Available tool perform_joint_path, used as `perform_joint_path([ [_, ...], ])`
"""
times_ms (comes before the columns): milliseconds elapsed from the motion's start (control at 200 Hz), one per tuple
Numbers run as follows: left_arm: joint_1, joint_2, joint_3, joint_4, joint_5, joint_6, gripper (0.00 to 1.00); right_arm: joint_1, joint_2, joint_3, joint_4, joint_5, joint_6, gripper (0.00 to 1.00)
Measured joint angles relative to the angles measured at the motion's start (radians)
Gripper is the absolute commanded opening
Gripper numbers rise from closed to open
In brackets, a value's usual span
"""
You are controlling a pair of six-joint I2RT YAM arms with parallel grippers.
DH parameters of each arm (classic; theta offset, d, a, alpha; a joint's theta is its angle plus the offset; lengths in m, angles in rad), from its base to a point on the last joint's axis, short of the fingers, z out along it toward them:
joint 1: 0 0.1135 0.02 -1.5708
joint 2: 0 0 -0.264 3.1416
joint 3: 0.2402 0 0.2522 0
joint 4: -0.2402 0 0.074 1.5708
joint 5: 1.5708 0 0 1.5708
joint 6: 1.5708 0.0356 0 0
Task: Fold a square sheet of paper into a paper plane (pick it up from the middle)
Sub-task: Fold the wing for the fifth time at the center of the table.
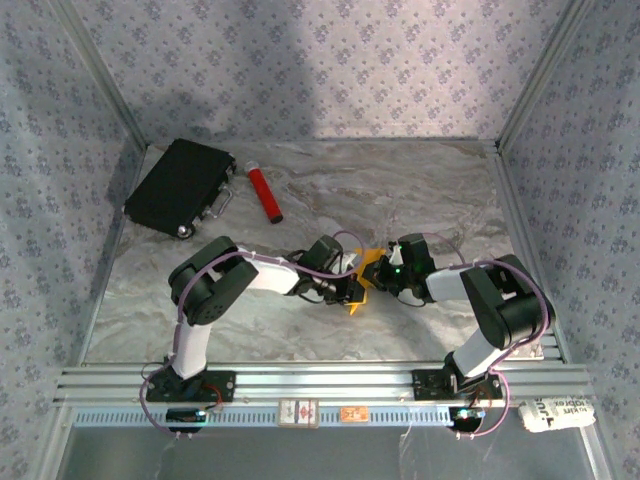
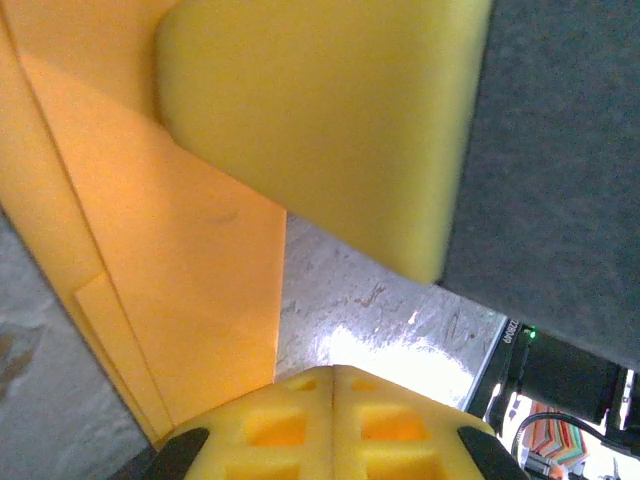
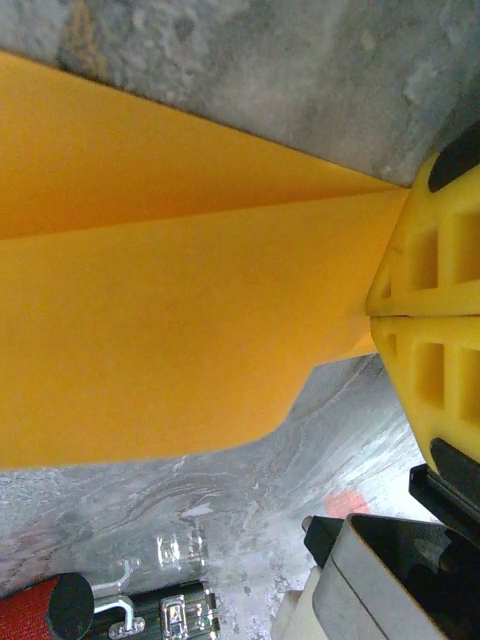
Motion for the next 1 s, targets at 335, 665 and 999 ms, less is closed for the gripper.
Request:
perform_joint_path([
  [335, -0.023, -0.044, -0.062, 0.025, -0.043, 0.009, 0.06, -0.002, 0.001, 0.000, 0.000, -0.001, 0.000, 0.07],
  [665, -0.048, -0.089, -0.105, -0.005, -0.067, 0.051, 0.05, -0.002, 0.001, 0.000, 0.000, -0.001, 0.000, 0.07],
  [999, -0.079, -0.157, -0.155, -0.100, -0.071, 0.062, 0.04, -0.002, -0.001, 0.000, -0.002, 0.000, 0.000, 0.07],
])
